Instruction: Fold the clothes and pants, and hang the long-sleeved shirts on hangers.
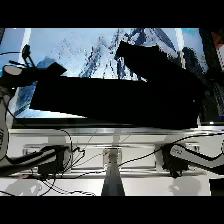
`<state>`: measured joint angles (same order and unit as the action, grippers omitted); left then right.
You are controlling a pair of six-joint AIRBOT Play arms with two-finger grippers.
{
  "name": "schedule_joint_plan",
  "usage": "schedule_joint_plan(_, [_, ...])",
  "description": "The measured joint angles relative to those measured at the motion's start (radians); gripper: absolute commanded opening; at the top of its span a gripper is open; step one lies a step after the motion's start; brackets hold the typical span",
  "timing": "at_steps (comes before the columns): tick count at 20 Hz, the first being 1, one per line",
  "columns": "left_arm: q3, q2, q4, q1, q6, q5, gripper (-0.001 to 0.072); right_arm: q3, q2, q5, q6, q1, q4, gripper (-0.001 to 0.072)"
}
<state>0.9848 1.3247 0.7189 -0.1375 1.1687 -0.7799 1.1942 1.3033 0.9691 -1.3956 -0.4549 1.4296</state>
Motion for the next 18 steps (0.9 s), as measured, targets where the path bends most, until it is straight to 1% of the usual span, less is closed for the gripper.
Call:
schedule_joint_plan(2, [0.000, 0.000, -0.041, 0.065, -0.018, 0.056, 0.0695, 0.000, 0.035, -0.051, 0.071, 0.133, -0.090, 0.0593])
schedule_joint_plan(4, [0.000, 0.000, -0.063, 0.101, -0.026, 0.084, 0.0695, 0.012, 0.087, -0.105, 0.111, 0.283, -0.127, 0.0580])
schedule_joint_plan(5, [0.000, 0.000, -0.069, 0.111, -0.029, 0.091, 0.0695, 0.032, 0.125, -0.136, 0.127, 0.366, -0.129, 0.0553])
schedule_joint_plan(8, [0.000, 0.000, -0.080, 0.124, -0.035, 0.100, 0.0695, 0.160, 0.271, -0.203, 0.142, 0.566, -0.107, 0.0557])
schedule_joint_plan(9, [0.000, 0.000, -0.085, 0.126, -0.036, 0.103, 0.0695, 0.217, 0.325, -0.209, 0.143, 0.613, -0.098, 0.0570])
schedule_joint_plan(10, [0.000, 0.000, -0.085, 0.127, -0.038, 0.101, 0.0695, 0.277, 0.384, -0.208, 0.145, 0.652, -0.095, 0.0610])
schedule_joint_plan(11, [0.000, 0.000, -0.088, 0.127, -0.039, 0.102, 0.0695, 0.332, 0.439, -0.203, 0.146, 0.681, -0.090, 0.0633])
schedule_joint_plan(14, [0.000, 0.000, -0.089, 0.129, -0.039, 0.102, 0.0695, 0.441, 0.562, -0.186, 0.147, 0.731, -0.080, 0.0634])
schedule_joint_plan(18, [0.000, 0.000, -0.076, 0.129, -0.040, 0.102, 0.0695, 0.494, 0.652, -0.209, 0.155, 0.757, -0.051, 0.0622])
